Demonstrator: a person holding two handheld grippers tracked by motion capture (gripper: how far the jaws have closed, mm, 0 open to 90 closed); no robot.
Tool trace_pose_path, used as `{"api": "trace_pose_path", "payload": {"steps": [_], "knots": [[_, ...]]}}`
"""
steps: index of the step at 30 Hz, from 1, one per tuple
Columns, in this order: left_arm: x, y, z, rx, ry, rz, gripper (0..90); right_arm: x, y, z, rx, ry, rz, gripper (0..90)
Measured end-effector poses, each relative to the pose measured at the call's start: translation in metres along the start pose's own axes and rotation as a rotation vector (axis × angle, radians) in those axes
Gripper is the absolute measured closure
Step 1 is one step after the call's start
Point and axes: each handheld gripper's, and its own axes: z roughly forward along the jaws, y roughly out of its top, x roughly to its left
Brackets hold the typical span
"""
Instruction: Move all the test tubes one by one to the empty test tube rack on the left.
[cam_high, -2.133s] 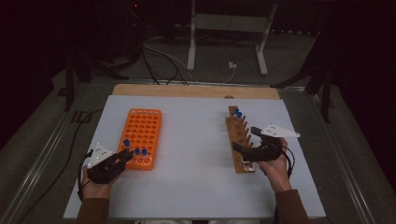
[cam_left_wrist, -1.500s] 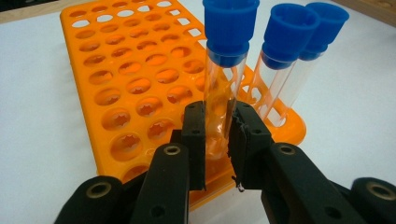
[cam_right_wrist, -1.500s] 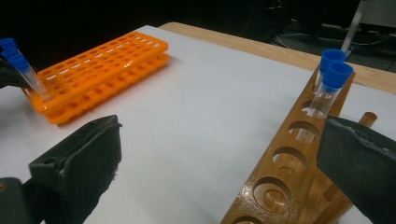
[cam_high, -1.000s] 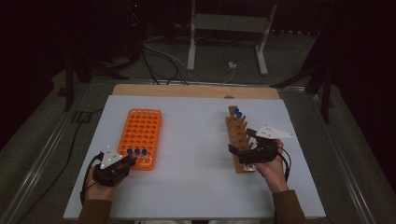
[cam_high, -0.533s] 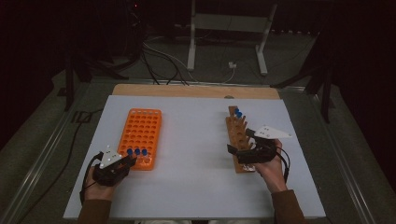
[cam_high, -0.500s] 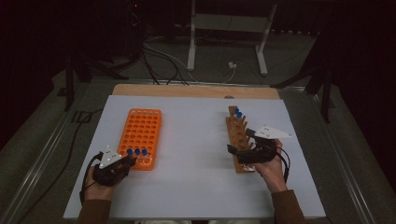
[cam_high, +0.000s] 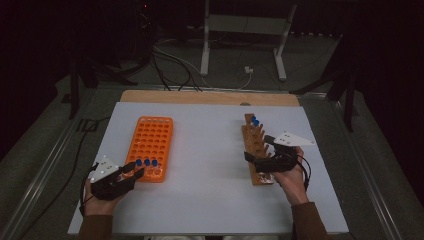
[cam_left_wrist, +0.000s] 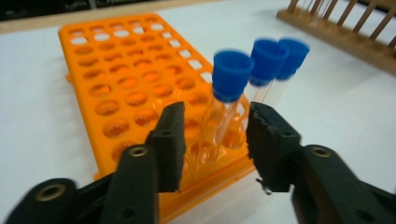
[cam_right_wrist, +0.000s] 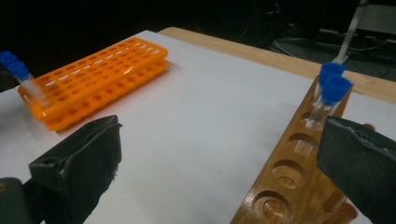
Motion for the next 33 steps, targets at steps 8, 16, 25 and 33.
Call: {"api": "trace_pose_path", "payload": {"steps": [8,16,25,33], "knots": [[0.001,0.003,-0.010,-0.086,0.044,-0.011,30.4,-0.009,0.005,0.004,0.000,-0.031,0.013,0.2],[0.005,0.005,-0.011,-0.101,0.104,-0.057,8.8,-0.021,0.014,0.012,0.018,-0.066,0.015,1.8],[0.012,0.003,-0.011,-0.088,0.151,-0.085,0.6,-0.035,0.017,0.027,0.053,-0.098,0.021,2.7],[0.013,0.001,-0.009,-0.083,0.148,-0.092,0.6,-0.051,0.013,0.039,0.080,-0.134,0.055,5.6]]}}
